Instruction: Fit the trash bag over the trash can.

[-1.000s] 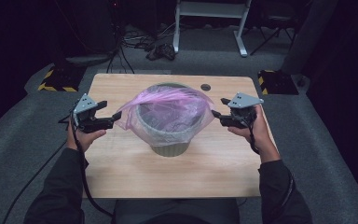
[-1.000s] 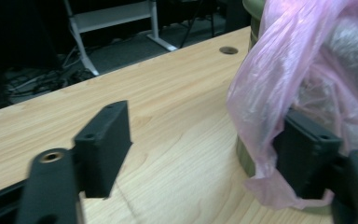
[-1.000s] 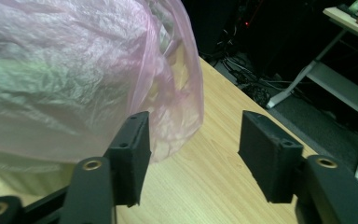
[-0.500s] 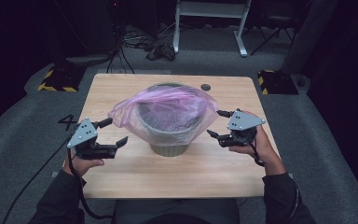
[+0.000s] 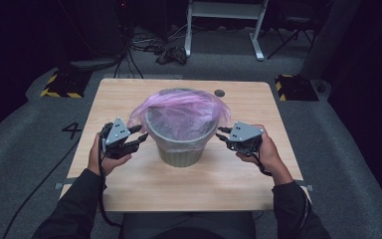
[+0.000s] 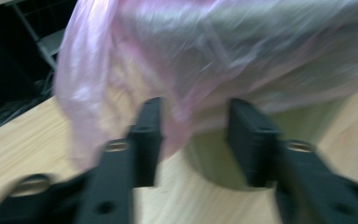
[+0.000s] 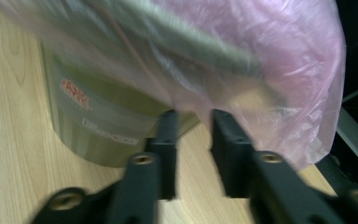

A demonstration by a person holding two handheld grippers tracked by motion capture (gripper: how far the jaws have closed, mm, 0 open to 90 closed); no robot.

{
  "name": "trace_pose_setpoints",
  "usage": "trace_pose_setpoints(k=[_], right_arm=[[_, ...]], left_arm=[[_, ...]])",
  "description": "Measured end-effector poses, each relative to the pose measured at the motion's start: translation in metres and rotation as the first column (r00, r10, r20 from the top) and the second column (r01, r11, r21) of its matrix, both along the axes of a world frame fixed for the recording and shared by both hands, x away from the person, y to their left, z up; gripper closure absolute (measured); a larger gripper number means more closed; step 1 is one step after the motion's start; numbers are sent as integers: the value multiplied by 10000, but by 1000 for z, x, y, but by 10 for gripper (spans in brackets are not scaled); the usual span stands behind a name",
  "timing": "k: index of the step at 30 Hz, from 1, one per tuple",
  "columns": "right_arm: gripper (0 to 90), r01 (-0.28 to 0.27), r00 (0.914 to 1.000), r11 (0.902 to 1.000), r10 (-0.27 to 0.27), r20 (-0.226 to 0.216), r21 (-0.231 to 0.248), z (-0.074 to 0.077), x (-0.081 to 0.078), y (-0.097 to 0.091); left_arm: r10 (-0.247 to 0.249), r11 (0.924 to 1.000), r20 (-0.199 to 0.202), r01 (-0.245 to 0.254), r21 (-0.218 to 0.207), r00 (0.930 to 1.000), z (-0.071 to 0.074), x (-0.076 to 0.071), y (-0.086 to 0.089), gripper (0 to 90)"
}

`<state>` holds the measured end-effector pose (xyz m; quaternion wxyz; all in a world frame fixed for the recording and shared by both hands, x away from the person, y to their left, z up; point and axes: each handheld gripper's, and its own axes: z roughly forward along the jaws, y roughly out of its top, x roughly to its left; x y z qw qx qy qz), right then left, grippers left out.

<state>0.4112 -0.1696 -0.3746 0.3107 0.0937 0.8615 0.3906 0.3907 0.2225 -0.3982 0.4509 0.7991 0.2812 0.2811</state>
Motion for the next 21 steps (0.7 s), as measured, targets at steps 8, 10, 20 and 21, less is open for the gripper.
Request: trace_pose_setpoints(k=[8,10,20,21], right_arm=[[900,-234,9990,9985,252,-363,498,-6,1,-4],[900,-324,9982,9977,353,-476,599,-9,0,-6],[639,-689,9927,9801,859,-847,1862,-9,-8,-27],[586,-729,9929,9764,903,-777,2031,-3,-9,-31]], left_arm=[[-629,9978,24,628,215,9980,-6,-1,3,900],[-697,9966,-45,698,430,9976,-9,-4,3,900],[-594,9982,-6,593,-116,9982,-3,-16,25,513],[-581,9977,24,582,-343,9983,0,-19,30,440]])
